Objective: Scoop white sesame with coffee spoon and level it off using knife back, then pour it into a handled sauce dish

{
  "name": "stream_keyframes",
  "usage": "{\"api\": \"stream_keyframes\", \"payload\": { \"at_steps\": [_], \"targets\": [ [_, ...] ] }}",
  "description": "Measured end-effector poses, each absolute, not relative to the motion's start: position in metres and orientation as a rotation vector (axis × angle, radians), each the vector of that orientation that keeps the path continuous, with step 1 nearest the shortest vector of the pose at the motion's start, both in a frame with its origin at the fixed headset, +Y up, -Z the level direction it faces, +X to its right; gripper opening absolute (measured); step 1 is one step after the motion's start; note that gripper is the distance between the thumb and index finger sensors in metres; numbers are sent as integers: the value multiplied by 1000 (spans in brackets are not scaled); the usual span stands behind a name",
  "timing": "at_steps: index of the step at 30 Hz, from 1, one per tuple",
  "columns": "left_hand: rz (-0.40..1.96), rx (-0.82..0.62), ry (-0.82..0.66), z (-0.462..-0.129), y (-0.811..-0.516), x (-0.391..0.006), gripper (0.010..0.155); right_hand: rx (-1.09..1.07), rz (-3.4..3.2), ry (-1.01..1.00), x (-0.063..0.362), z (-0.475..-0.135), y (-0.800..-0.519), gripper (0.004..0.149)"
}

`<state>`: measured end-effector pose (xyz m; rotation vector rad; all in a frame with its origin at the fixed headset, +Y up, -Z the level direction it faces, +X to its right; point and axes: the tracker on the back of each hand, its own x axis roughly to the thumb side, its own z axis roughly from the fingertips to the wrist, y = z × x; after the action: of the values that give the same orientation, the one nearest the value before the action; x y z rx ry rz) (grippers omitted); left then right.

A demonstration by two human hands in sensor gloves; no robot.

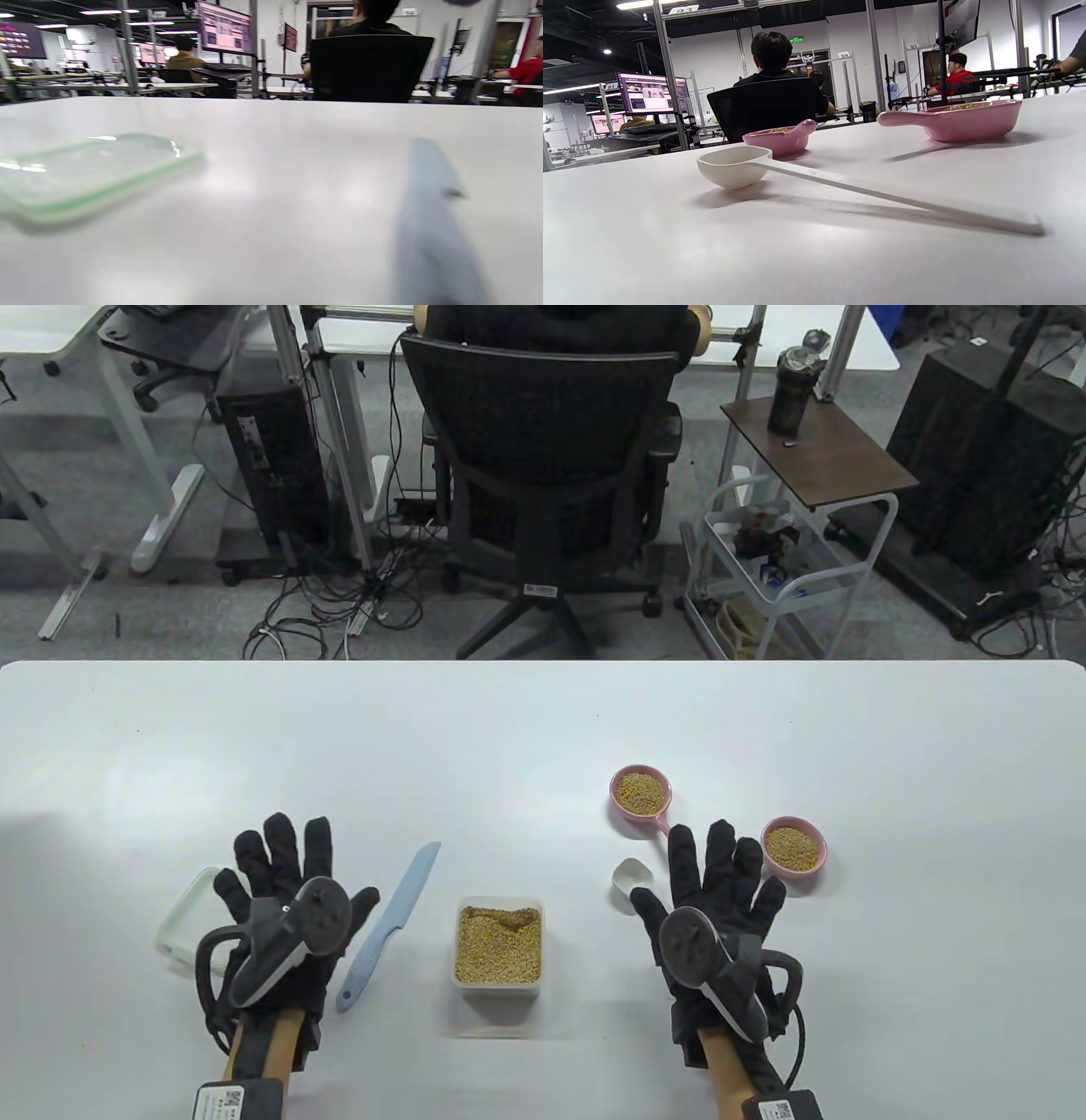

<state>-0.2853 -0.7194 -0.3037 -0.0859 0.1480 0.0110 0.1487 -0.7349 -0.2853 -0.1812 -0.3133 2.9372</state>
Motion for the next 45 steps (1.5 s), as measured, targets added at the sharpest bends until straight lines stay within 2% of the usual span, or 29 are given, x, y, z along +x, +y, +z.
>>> {"api": "stream_keyframes", "payload": {
  "at_steps": [3,7,13,19,24,30,34,37,41,45],
  "targets": [
    [83,-157,214,-313,-716,-318,93,-188,2922,-311,150,-286,-734,75],
    [80,-261,326,-321,-726,-348,98,-184,2925,-329,149,-286,-732,75],
    [-9,-404,454,-325,-748,-373,106,-178,2920,-317,149,-286,-732,75],
    [-33,-516,471,-328,-765,-385,113,-184,2895,-327,152,-285,-729,75],
    [-113,-459,432,-332,-768,-382,110,-189,2891,-318,152,-285,-729,75],
    [-177,-444,397,-336,-767,-377,112,-186,2889,-324,153,-284,-727,75],
    [-138,-392,329,-336,-756,-373,113,-187,2874,-319,153,-284,-727,75],
    [-136,-312,225,-337,-740,-358,113,-185,2876,-314,153,-285,-727,75],
    [-128,-217,43,-337,-715,-322,114,-187,2893,-324,152,-284,-727,74],
    [-162,-181,-214,-332,-693,-264,114,-178,2886,-315,152,-283,-727,75]
  ]
}}
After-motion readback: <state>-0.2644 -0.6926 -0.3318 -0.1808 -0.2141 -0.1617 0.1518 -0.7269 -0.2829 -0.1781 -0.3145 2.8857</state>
